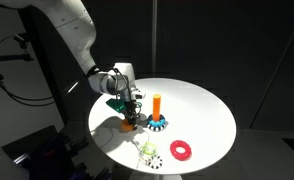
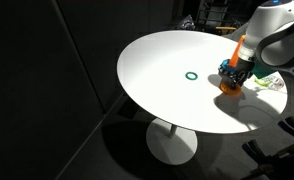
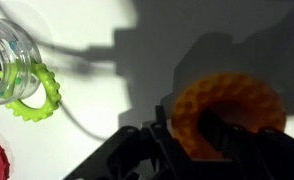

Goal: Put the orange ring on the stake

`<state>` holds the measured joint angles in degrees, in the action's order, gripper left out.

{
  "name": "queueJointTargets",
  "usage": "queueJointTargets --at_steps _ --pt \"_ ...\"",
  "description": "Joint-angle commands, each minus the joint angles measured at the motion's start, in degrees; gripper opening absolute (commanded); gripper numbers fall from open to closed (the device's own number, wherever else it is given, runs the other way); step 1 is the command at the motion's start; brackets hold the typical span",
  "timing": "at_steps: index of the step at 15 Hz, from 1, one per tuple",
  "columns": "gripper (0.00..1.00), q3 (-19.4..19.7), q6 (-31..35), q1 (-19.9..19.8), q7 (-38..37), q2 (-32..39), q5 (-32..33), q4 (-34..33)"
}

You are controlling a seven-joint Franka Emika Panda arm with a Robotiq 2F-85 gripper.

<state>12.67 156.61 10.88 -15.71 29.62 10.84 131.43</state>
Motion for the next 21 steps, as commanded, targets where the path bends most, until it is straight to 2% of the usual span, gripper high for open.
queueJointTargets --at_steps 1,2,4,11,21 --pt "0.10 1.22 -1.99 0.45 -1.79 -2.18 1.23 -0.55" --pt "0.04 1.40 -2.77 0.28 -1.69 -3.20 1.20 -0.69" --pt "0.08 1.89 -4.11 -0.02 -1.85 -4.89 1.25 -1.19" --pt "0.07 2.19 -8.73 -1.56 -3.69 -11.86 2.96 -3.10" --pt "0.07 -0.62 -16.61 -6.26 -3.97 -19.20 3.71 -6.91"
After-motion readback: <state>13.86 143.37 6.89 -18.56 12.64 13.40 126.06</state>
